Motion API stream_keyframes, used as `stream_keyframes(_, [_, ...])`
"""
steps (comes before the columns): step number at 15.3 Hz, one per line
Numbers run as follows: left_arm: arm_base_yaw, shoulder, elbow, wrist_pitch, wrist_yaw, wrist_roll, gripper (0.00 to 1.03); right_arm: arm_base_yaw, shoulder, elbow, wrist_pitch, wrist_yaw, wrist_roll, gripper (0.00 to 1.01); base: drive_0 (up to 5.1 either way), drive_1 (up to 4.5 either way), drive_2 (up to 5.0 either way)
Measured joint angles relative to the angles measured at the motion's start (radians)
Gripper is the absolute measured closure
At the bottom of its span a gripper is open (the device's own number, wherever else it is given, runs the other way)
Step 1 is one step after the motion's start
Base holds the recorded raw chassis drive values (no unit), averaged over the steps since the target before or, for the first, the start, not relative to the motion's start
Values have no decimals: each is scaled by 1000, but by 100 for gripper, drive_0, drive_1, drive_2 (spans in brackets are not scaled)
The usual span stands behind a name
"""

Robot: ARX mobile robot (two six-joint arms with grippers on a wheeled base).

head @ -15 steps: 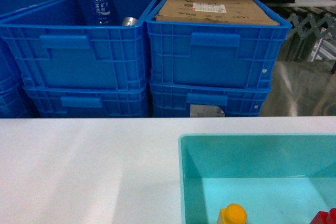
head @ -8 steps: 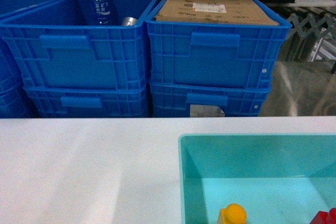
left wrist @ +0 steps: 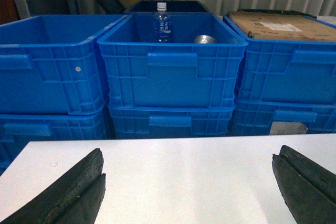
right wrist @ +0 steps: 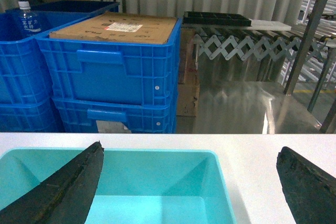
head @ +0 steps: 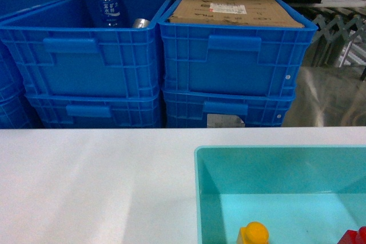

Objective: Pick red block from blue box to shelf

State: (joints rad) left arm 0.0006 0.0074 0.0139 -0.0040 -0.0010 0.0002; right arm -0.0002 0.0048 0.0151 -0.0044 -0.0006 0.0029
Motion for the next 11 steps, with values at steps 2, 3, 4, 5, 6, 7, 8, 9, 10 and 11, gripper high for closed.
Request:
stream_keyframes(2, [0, 0, 0, 0, 0, 0, 5, 0, 0, 0, 0, 0, 0, 3, 0, 0, 0])
stream_keyframes(3, [0, 0, 0, 0, 0, 0, 5, 0, 0, 0, 0, 0, 0, 3, 0, 0, 0])
stream_keyframes(4, [0, 0, 0, 0, 0, 0, 5, 0, 0, 0, 0, 0, 0, 3, 0, 0, 0])
stream_keyframes(5, [0, 0, 0, 0, 0, 0, 5, 0, 0, 0, 0, 0, 0, 3, 0, 0, 0])
stream_keyframes(6, [0, 0, 0, 0, 0, 0, 5, 0, 0, 0, 0, 0, 0, 3, 0, 0, 0])
stream_keyframes(7, [0, 0, 0, 0, 0, 0, 5, 0, 0, 0, 0, 0, 0, 3, 0, 0, 0])
stream_keyframes(8, [0, 0, 0, 0, 0, 0, 5, 0, 0, 0, 0, 0, 0, 4, 0, 0, 0])
stream_keyframes(9, [0, 0, 0, 0, 0, 0, 5, 0, 0, 0, 0, 0, 0, 9, 0, 0, 0])
stream_keyframes(10, [0, 0, 0, 0, 0, 0, 5, 0, 0, 0, 0, 0, 0, 13, 0, 0, 0])
stream_keyframes(11, [0, 0, 0, 0, 0, 0, 5, 0, 0, 0, 0, 0, 0, 26, 0, 0, 0])
